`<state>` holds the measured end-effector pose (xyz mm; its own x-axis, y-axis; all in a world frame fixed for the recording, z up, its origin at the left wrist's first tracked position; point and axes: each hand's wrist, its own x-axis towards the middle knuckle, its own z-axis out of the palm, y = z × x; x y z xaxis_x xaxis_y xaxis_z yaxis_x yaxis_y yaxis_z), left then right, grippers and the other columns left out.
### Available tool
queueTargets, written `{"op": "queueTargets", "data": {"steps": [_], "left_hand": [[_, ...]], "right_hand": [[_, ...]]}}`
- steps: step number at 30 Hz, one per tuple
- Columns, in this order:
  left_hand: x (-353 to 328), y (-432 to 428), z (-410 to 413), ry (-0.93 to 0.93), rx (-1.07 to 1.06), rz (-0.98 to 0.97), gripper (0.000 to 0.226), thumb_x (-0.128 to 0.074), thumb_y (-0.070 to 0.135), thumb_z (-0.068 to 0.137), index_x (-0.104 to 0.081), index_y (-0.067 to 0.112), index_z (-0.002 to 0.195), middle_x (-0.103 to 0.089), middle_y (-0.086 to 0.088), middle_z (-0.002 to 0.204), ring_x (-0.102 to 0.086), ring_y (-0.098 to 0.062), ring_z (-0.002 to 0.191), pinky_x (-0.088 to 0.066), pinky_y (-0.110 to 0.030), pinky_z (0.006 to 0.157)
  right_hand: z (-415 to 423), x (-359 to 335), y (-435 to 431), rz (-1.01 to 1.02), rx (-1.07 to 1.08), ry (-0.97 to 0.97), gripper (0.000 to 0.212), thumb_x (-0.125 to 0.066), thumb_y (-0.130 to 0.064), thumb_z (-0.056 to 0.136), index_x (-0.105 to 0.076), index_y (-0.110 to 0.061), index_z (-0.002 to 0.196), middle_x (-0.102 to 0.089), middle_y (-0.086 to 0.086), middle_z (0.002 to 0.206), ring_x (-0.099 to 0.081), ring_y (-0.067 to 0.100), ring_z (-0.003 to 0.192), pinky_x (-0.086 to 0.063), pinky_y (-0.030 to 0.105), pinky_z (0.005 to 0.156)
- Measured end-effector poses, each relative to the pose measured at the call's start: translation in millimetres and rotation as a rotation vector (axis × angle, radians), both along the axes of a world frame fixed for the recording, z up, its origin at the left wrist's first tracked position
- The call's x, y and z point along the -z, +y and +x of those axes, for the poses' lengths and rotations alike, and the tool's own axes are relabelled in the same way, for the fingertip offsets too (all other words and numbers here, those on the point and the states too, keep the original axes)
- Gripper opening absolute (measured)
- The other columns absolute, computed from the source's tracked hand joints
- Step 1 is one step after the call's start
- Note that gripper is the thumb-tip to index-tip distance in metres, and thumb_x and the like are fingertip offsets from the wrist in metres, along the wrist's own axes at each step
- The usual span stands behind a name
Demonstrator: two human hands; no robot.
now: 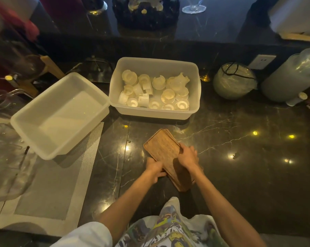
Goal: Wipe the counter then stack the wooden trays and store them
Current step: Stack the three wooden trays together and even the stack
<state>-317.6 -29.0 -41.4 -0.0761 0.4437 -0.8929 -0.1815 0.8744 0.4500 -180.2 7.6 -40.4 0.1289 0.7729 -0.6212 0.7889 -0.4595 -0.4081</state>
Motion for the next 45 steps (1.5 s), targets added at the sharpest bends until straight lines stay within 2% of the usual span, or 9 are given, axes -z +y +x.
{"op": "queueTargets", "data": {"steps": [4, 8, 10, 14, 18, 23, 32, 38, 45], "left_hand": [[-5, -16, 20, -0.151, -0.208, -0.098, 0.043, -0.042, -0.016, 0.092, -0.051, 0.0, 0.131, -0.059, -0.018, 0.112, -0.06, -0.029, 0.09, -0.053, -0.046, 0.092], [-5, -37, 33, -0.296, -0.198, -0.191, 0.045, -0.047, -0.015, 0.092, -0.051, -0.001, 0.134, -0.057, -0.022, 0.122, -0.056, -0.036, 0.119, -0.05, -0.047, 0.1], [-7, -40, 17, -0.216, -0.154, -0.224, 0.043, -0.056, -0.004, 0.093, -0.05, 0.0, 0.136, -0.052, -0.022, 0.134, -0.054, -0.033, 0.122, -0.053, -0.043, 0.094], [3, -28, -39, 0.399, 0.063, 0.053, 0.07, -0.075, 0.019, 0.085, -0.036, 0.005, 0.142, -0.044, -0.017, 0.142, -0.049, -0.031, 0.125, -0.046, -0.046, 0.106], [-6, 11, -35, 0.29, 0.382, 0.174, 0.054, -0.073, 0.013, 0.086, -0.047, 0.008, 0.133, -0.058, -0.014, 0.133, -0.058, -0.027, 0.12, -0.049, -0.044, 0.104], [-7, 30, -27, 0.35, 0.462, 0.08, 0.051, -0.07, -0.002, 0.079, -0.045, 0.009, 0.121, -0.058, -0.013, 0.126, -0.056, -0.03, 0.119, -0.053, -0.041, 0.097], [-11, -4, 16, 0.295, 0.292, 0.592, 0.054, -0.067, -0.009, 0.083, -0.037, 0.009, 0.124, -0.057, -0.002, 0.114, -0.057, -0.01, 0.103, -0.047, -0.027, 0.091], [-4, -13, 30, 0.323, 0.247, 0.697, 0.049, -0.062, -0.016, 0.084, -0.046, 0.015, 0.117, -0.059, -0.005, 0.113, -0.06, 0.0, 0.1, -0.048, -0.03, 0.099], [6, -16, 19, 0.235, 0.259, 0.723, 0.062, -0.071, 0.001, 0.084, -0.048, 0.022, 0.138, -0.055, 0.014, 0.128, -0.057, 0.006, 0.114, -0.05, -0.015, 0.094]], "right_hand": [[23, -5, 23, -0.014, -0.287, -0.011, 0.052, -0.044, -0.015, 0.098, -0.05, -0.035, 0.146, -0.051, 0.015, 0.133, -0.042, 0.037, 0.131, -0.037, 0.051, 0.112], [36, -8, 23, -0.003, -0.403, 0.014, 0.049, -0.048, -0.019, 0.099, -0.052, -0.036, 0.146, -0.053, 0.01, 0.133, -0.044, 0.03, 0.13, -0.038, 0.046, 0.111], [51, -9, 14, 0.12, -0.281, 0.004, 0.045, -0.052, -0.024, 0.101, -0.054, -0.03, 0.145, -0.055, 0.008, 0.135, -0.044, 0.028, 0.132, -0.039, 0.044, 0.111], [91, -3, -20, 0.146, 0.245, -0.122, 0.054, -0.058, -0.039, 0.098, -0.047, -0.018, 0.146, -0.05, 0.016, 0.143, -0.043, 0.037, 0.134, -0.041, 0.049, 0.109], [93, 1, -41, -0.17, 0.622, 0.367, 0.047, -0.071, -0.028, 0.092, -0.055, -0.01, 0.131, -0.066, 0.016, 0.129, -0.066, 0.033, 0.116, -0.054, 0.051, 0.102], [102, 4, -39, -0.188, 0.786, 0.512, 0.042, -0.071, 0.001, 0.088, -0.056, 0.003, 0.127, -0.071, 0.019, 0.112, -0.07, 0.035, 0.102, -0.057, 0.051, 0.094], [164, -24, -26, 0.273, 0.275, 0.592, 0.048, -0.063, 0.01, 0.09, -0.045, -0.019, 0.124, -0.058, 0.003, 0.119, -0.055, 0.02, 0.12, -0.048, 0.033, 0.1], [161, -4, -47, 0.324, 0.325, 0.605, 0.05, -0.058, 0.011, 0.092, -0.042, -0.011, 0.134, -0.057, 0.008, 0.124, -0.055, 0.023, 0.127, -0.044, 0.044, 0.113], [164, 2, -52, 0.309, 0.263, 0.688, 0.062, -0.062, 0.005, 0.093, -0.035, -0.019, 0.143, -0.052, 0.002, 0.135, -0.055, 0.004, 0.126, -0.049, 0.023, 0.107]]}}
